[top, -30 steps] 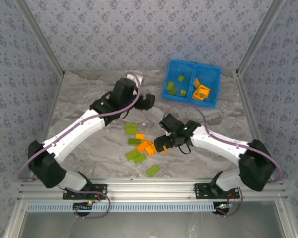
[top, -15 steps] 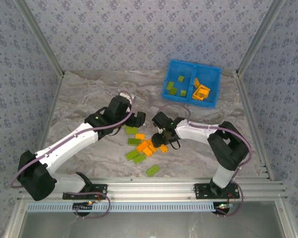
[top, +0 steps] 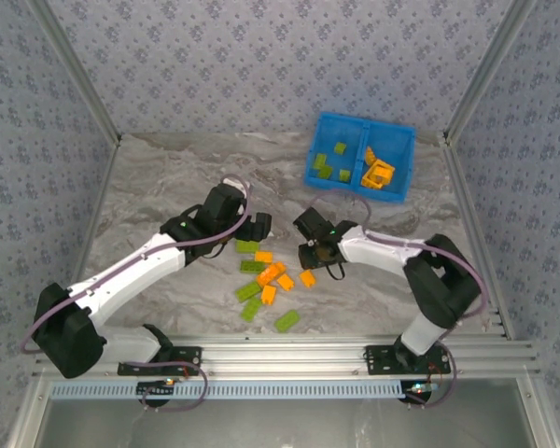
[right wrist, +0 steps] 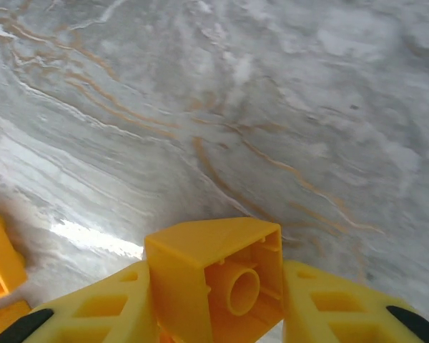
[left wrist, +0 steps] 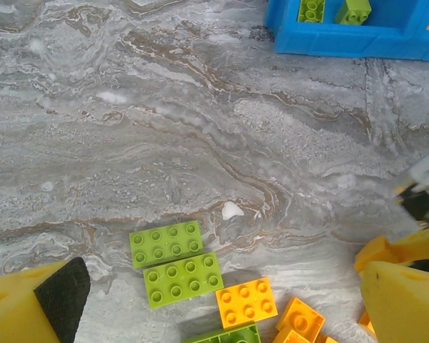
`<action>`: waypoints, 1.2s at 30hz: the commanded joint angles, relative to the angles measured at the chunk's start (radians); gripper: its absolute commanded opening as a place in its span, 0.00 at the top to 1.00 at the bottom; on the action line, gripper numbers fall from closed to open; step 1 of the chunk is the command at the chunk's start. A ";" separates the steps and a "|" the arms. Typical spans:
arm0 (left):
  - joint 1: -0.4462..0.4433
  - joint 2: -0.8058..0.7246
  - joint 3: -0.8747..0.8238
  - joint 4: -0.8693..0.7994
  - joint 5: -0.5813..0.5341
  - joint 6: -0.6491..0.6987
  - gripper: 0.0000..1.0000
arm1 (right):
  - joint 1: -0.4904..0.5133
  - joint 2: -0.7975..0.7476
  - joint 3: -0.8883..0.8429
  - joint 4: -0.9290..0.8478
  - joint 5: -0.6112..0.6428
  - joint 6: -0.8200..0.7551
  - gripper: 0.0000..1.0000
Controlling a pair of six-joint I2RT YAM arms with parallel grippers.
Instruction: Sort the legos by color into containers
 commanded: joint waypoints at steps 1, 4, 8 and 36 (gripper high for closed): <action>-0.002 -0.040 -0.001 0.027 0.000 0.005 0.01 | -0.036 -0.174 0.011 -0.009 0.087 0.026 0.64; -0.002 -0.058 -0.015 0.058 0.038 0.019 0.01 | -0.113 -0.273 0.021 0.015 0.129 0.022 0.62; -0.005 -0.085 -0.036 0.115 0.122 0.046 0.01 | -0.289 -0.295 0.061 0.075 0.169 -0.001 0.61; -0.033 -0.278 -0.143 0.046 0.125 0.013 0.01 | -0.688 0.587 1.127 -0.235 0.156 -0.056 0.37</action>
